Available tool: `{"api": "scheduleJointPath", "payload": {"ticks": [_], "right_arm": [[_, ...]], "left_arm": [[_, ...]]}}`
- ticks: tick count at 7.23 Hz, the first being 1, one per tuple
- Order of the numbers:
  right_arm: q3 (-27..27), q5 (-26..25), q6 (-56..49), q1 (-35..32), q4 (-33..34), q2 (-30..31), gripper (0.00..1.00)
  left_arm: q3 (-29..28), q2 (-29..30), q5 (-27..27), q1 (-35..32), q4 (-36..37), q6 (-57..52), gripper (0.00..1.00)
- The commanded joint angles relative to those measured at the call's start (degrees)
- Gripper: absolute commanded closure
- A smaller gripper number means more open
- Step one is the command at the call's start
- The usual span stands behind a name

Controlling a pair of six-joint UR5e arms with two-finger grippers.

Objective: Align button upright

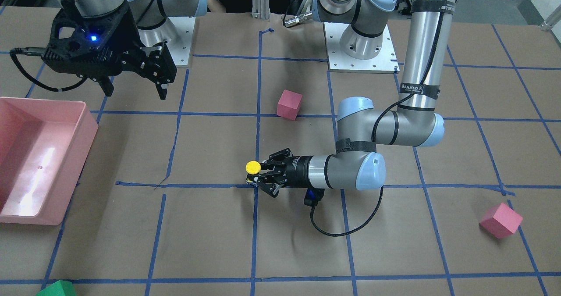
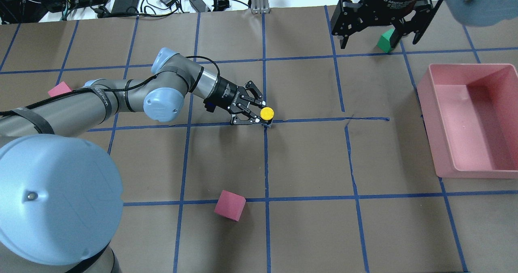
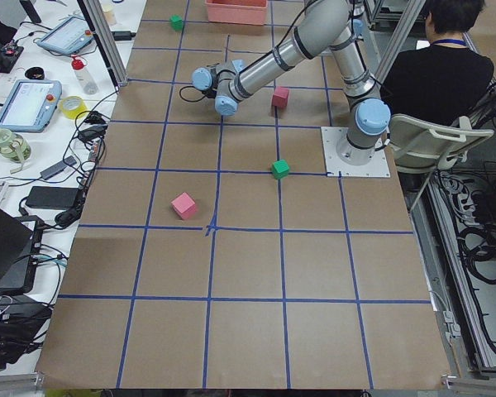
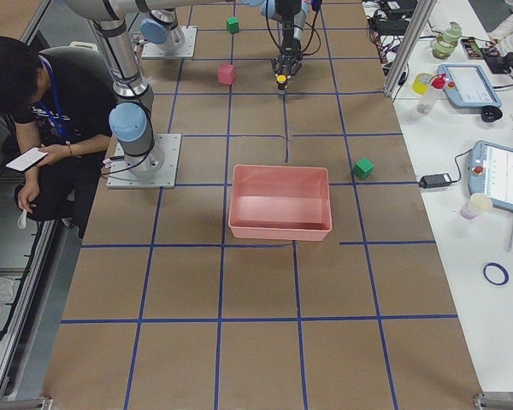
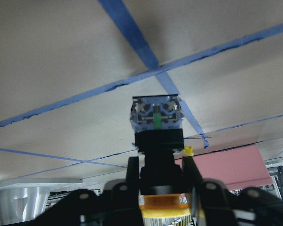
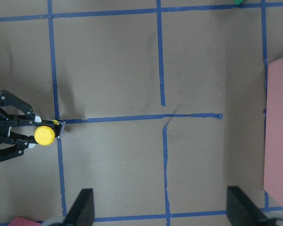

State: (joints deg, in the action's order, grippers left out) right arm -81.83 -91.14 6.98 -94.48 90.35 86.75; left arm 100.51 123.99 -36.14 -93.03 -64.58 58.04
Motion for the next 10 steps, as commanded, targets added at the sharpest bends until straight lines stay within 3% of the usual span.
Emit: {"api": "scheduleJointPath", "payload": {"ticks": [1, 3, 5, 8, 10], "right_arm": [[0.0, 0.0, 0.0, 0.1, 0.0, 0.0, 0.00], [0.0, 0.0, 0.0, 0.1, 0.0, 0.0, 0.00], [0.0, 0.0, 0.0, 0.0, 0.0, 0.0, 0.00], [0.0, 0.0, 0.0, 0.0, 0.0, 0.0, 0.00], [0.0, 0.0, 0.0, 0.0, 0.0, 0.0, 0.00]], "left_arm": [[-0.4, 0.1, -0.4, 0.0, 0.2, -0.2, 0.11], [-3.1, -1.5, -1.5, 0.7, 2.0, -0.4, 0.05], [-5.9, -5.4, -8.6, 2.1, 1.3, 0.8, 0.00], [-6.5, -17.8, -26.7, 0.8, -2.4, -4.9, 0.02], [-10.6, -25.0, -45.1, 0.7, -20.7, -28.9, 0.01]]}}
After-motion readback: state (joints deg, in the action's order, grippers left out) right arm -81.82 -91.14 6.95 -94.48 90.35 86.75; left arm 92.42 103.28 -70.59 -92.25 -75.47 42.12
